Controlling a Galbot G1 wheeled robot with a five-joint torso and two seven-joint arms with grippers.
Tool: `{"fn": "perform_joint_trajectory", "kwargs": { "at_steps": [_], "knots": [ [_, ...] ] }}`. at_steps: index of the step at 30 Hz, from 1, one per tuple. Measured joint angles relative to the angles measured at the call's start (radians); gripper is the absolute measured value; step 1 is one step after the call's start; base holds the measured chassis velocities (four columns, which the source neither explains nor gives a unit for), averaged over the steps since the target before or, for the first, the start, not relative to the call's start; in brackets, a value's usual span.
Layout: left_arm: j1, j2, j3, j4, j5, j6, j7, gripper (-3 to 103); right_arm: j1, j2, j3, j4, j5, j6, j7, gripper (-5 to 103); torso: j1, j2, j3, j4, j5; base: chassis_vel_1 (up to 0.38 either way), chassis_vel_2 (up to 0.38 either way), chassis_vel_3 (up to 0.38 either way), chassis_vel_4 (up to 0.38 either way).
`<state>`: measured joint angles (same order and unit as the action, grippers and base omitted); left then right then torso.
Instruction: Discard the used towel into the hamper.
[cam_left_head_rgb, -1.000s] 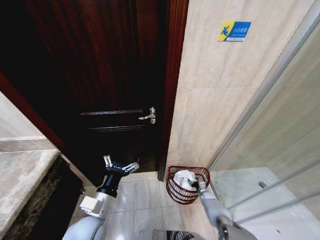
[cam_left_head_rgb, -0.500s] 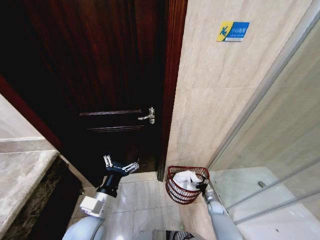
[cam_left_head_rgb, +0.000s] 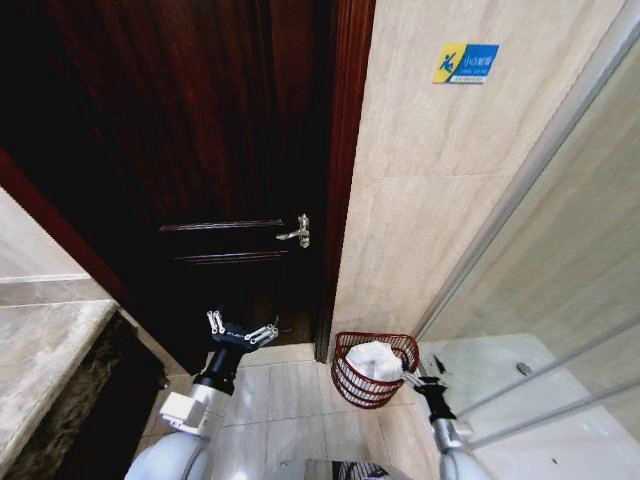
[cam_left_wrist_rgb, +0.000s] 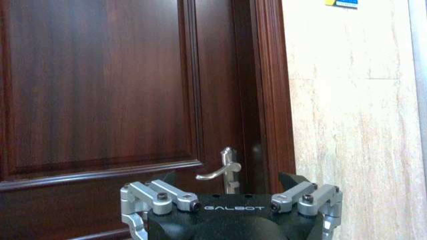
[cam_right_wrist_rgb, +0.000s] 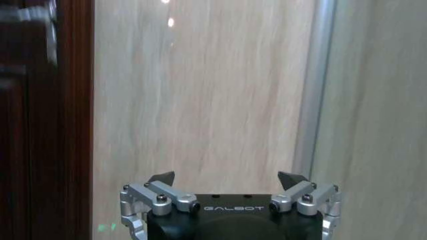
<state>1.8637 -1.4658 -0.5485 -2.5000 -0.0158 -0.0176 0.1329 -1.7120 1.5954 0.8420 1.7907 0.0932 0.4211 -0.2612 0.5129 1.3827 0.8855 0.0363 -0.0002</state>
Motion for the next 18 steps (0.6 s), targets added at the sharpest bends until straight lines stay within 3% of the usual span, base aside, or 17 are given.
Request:
{"fn": "perform_joint_trajectory", "kwargs": {
  "at_steps": [11, 18],
  "knots": [
    [0.0, 0.0, 0.0, 0.0, 0.0, 0.0, 0.0, 100, -0.171, 0.012, 0.0, 0.374, 0.059, 0.037, 0.002, 100, 0.0, 0.0, 0.0, 0.0002, 0.0, 0.0, 0.0, 0.0, 0.0],
    [0.0, 0.0, 0.0, 0.0, 0.0, 0.0, 0.0, 100, -0.193, 0.013, -0.099, 0.577, -0.034, 0.048, 0.036, 100, 0.0, 0.0, 0.0, 0.0003, -0.0001, 0.0, 0.0, 0.0, 0.0]
  ]
}}
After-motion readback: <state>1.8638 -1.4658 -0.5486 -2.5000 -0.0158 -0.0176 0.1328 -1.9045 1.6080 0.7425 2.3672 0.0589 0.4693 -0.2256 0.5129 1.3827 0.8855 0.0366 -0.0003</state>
